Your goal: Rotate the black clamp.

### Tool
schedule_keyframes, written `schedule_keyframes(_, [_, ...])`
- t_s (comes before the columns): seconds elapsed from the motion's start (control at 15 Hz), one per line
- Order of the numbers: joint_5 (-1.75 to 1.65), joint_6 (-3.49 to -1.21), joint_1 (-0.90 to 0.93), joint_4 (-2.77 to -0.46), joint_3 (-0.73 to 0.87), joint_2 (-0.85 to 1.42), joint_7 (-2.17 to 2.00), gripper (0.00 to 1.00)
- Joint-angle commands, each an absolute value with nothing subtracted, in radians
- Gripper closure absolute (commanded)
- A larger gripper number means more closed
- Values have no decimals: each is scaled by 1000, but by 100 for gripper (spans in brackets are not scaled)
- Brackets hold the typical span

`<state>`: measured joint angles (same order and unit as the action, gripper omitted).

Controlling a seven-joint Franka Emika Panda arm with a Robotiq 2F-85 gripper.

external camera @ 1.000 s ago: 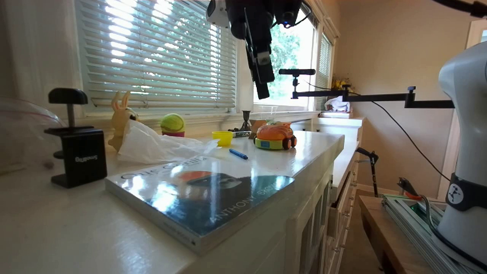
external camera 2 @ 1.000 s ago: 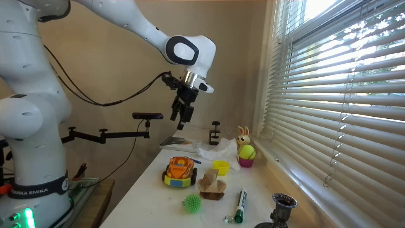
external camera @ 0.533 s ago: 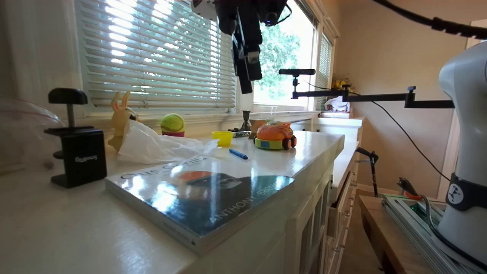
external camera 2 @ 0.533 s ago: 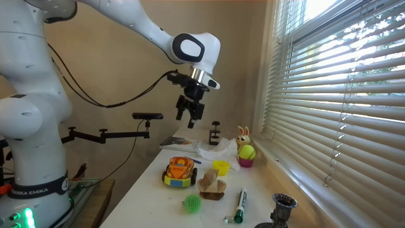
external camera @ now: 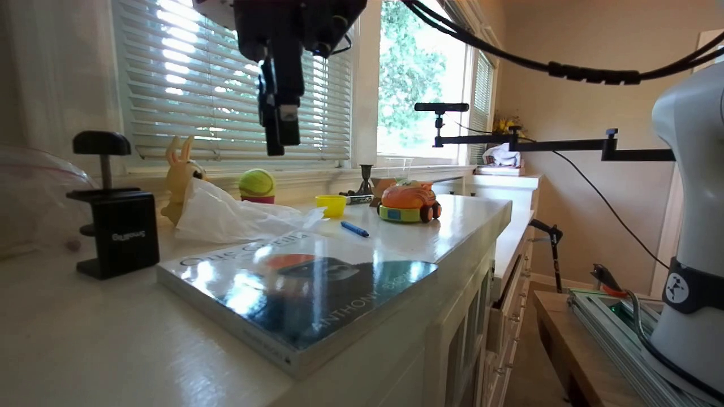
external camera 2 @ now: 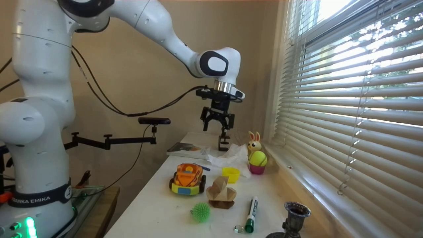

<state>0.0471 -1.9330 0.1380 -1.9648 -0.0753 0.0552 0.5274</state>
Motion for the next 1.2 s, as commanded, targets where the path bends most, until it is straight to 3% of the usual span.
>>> schedule_keyframes(0.0, [32,-1956,147,-1838,-128,174,560,0])
schedule_keyframes(1.13, [-42,-1834,168,-1639,-210,263,698,0])
